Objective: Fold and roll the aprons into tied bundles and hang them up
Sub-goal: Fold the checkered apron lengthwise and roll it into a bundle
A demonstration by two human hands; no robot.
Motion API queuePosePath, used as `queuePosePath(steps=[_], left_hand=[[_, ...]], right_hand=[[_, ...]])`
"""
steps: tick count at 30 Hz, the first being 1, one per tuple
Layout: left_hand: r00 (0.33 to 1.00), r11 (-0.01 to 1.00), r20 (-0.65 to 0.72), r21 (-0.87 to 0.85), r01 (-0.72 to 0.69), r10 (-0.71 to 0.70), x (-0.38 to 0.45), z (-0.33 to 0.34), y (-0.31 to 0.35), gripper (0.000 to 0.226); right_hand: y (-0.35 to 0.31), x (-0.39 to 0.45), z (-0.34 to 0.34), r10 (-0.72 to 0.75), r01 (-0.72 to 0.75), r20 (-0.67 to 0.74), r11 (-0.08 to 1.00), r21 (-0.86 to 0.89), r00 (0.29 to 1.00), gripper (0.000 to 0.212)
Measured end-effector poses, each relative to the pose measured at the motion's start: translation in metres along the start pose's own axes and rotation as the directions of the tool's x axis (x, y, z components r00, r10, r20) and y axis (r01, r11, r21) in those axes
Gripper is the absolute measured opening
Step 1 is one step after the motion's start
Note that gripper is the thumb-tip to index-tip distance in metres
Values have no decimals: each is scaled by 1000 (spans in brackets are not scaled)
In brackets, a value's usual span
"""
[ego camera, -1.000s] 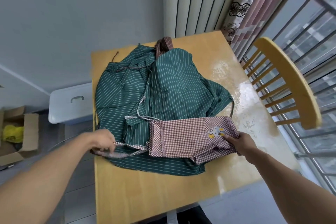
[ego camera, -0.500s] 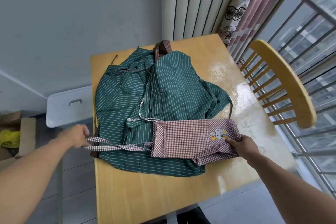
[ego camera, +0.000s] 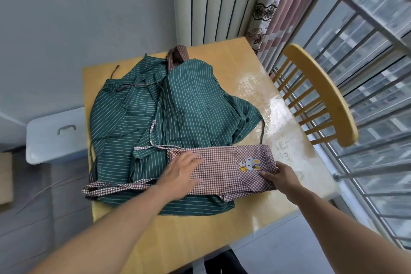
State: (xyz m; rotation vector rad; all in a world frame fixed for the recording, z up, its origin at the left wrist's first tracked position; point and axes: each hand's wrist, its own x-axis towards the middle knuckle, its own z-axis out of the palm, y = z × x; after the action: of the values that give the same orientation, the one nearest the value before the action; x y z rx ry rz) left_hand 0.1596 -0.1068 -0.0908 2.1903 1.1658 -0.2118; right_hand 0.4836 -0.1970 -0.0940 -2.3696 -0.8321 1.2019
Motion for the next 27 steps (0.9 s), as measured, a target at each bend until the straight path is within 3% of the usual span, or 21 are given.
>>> queuePosePath(steps=[4, 8, 13, 15, 19, 22, 25, 27], left_hand=[[999, 990, 49, 138, 6, -13, 20, 47, 37, 87], [986, 981, 110, 164, 108, -127, 43, 64, 51, 119], [984, 993, 131, 41, 114, -119, 50, 68, 40, 131], [994, 994, 86, -74, 76, -70, 45, 64, 31, 124], [979, 987, -176, -143, 77, -102, 24, 49, -5, 75], [946, 978, -277, -162, 129, -171, 12, 43, -42, 66], [907, 916, -303, -362, 174, -291, 11, 32, -60, 51], [874, 786, -241, -578, 220, -422, 14, 17, -62, 40]], right_hand=[[7, 1, 3, -49, 48, 28, 998, 39, 998, 54], [0, -7, 2, -148, 127, 94, 970, 206, 985, 49], [-32, -40, 7, -329, 279, 157, 920, 275, 931, 41], [-46, -51, 20, -398, 360, 174, 909, 211, 901, 41], [-76, -73, 59, -465, 447, 95, 879, 164, 880, 43], [-90, -83, 98, -504, 496, 92, 863, 96, 859, 37], [-105, -91, 137, -533, 541, 153, 841, -11, 832, 41], [-114, -94, 160, -556, 572, 171, 818, -61, 813, 44]])
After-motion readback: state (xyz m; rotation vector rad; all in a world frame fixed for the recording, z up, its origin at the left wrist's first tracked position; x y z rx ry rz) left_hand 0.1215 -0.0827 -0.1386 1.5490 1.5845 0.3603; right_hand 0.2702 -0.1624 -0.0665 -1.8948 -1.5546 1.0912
